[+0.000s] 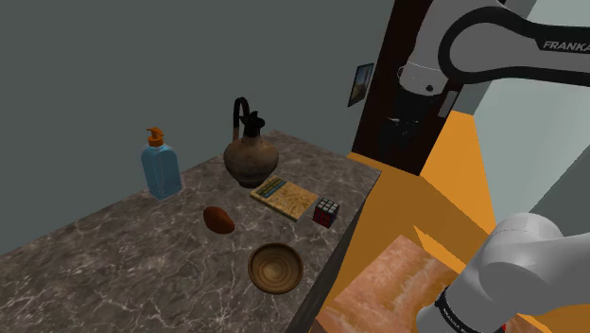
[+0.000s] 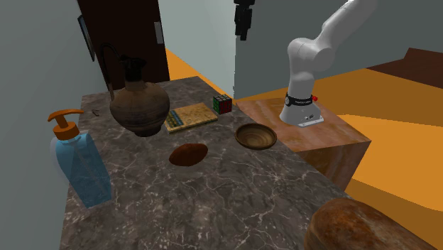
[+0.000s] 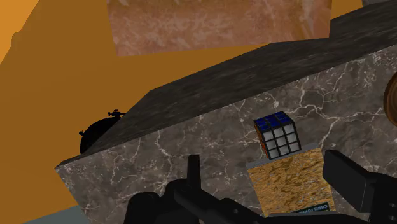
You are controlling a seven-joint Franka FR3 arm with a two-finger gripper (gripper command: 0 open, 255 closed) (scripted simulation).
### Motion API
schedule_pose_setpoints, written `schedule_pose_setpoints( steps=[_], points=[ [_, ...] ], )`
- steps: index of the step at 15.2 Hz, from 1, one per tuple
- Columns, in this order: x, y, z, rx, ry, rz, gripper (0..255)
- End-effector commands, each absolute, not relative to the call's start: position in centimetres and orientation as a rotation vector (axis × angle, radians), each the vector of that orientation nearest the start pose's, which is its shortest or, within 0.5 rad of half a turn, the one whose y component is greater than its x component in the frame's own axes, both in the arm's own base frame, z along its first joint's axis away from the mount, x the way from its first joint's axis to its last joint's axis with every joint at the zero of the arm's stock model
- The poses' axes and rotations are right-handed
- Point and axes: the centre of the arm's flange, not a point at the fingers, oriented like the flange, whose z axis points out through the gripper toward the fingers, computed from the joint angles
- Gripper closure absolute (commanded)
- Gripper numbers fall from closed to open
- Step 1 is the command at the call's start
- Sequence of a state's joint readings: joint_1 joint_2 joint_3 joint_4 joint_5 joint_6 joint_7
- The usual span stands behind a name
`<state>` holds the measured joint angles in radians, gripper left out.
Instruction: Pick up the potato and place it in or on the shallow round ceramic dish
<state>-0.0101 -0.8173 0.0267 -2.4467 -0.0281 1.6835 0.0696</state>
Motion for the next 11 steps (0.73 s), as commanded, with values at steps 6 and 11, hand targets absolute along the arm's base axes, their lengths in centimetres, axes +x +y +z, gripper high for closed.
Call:
schedule_pose_setpoints(
  steps=[6,11],
  points=[
    [34.5,5.3,54.0,-3.179,0.086,-0.061,0],
    [38.1,10.2,51.3,-3.174,0.078,-0.034,0]
  ],
)
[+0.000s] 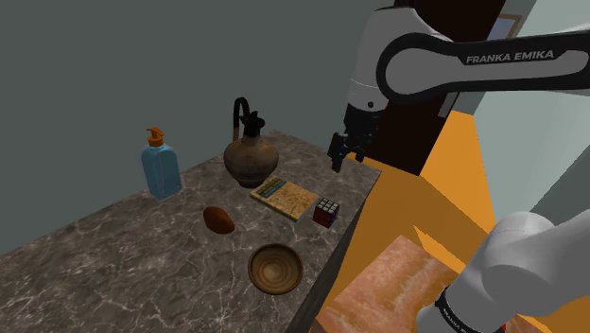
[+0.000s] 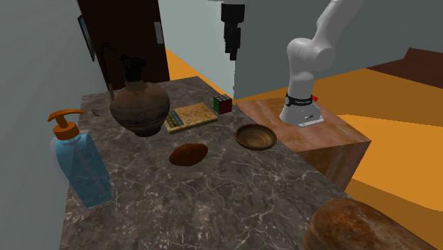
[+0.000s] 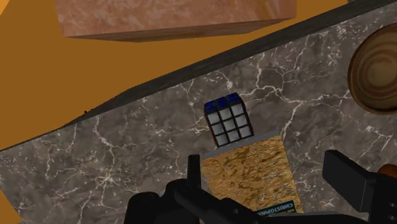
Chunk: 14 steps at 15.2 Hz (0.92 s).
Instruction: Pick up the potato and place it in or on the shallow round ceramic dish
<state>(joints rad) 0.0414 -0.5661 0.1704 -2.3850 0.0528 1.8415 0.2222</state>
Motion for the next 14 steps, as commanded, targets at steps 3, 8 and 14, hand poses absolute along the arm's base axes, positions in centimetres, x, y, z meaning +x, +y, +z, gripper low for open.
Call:
schedule_pose_setpoints(
  steps=[3,8,14],
  points=[
    [40.3,13.1,49.7,-3.171,0.073,-0.017,0],
    [43.8,18.0,46.9,-3.165,0.065,0.01,0],
    [47.9,24.0,43.6,-3.158,0.056,0.043,0]
  ],
)
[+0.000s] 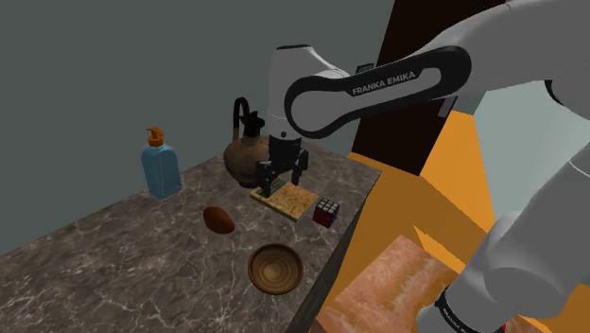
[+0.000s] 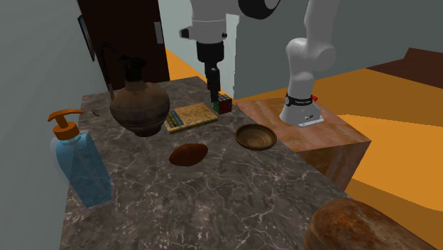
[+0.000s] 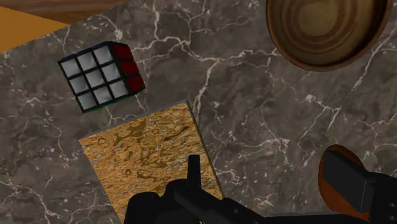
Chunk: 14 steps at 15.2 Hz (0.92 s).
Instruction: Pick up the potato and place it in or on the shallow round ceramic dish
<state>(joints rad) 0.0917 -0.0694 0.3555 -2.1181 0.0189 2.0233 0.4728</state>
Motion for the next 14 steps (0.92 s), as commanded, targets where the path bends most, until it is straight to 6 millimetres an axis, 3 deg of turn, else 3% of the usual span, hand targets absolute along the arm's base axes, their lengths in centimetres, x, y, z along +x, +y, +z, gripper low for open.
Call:
schedule_pose_setpoints(
  steps=[1,12,14],
  points=[
    [48.6,25.0,43.0,-3.157,0.055,0.049,0],
    [55.9,36.1,36.7,-3.143,0.038,0.108,0],
    [56.2,36.6,35.9,-3.142,0.037,0.111,0]
  ],
)
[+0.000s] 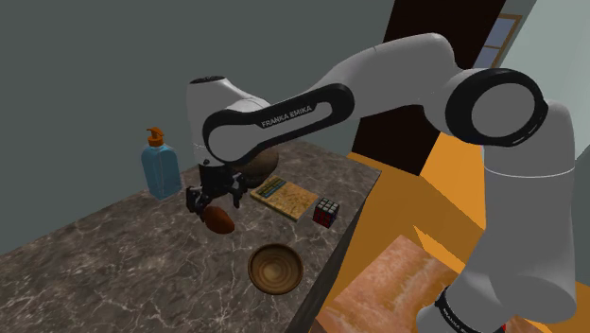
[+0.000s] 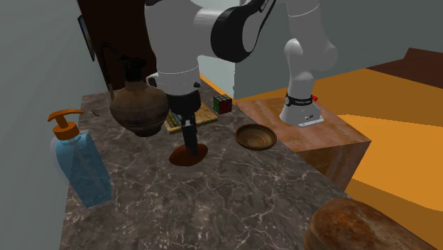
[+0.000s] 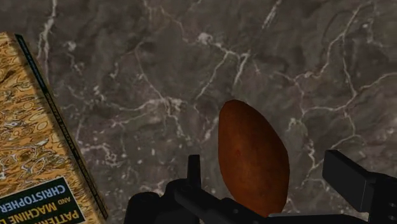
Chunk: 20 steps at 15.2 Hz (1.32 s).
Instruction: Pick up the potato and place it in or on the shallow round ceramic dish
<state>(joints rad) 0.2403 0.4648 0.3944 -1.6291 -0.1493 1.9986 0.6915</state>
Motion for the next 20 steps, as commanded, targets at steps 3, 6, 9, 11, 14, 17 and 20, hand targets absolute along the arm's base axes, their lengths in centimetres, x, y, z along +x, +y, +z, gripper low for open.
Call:
schedule_pose_setpoints(
  steps=[3,6,9,11,14,17,20],
  points=[
    [56.1,36.6,34.3,-3.142,0.037,0.111,0],
    [55.9,36.6,32.7,-3.142,0.037,0.111,0],
    [55.9,36.6,32.4,-3.142,0.037,0.111,0],
    [55.9,36.6,32.4,-3.142,0.037,0.111,0],
    [55.9,36.6,32.4,-3.142,0.037,0.111,0],
    [55.9,36.6,32.4,-3.142,0.037,0.111,255],
    [55.9,36.6,32.4,-3.142,0.037,0.111,255]
  ],
)
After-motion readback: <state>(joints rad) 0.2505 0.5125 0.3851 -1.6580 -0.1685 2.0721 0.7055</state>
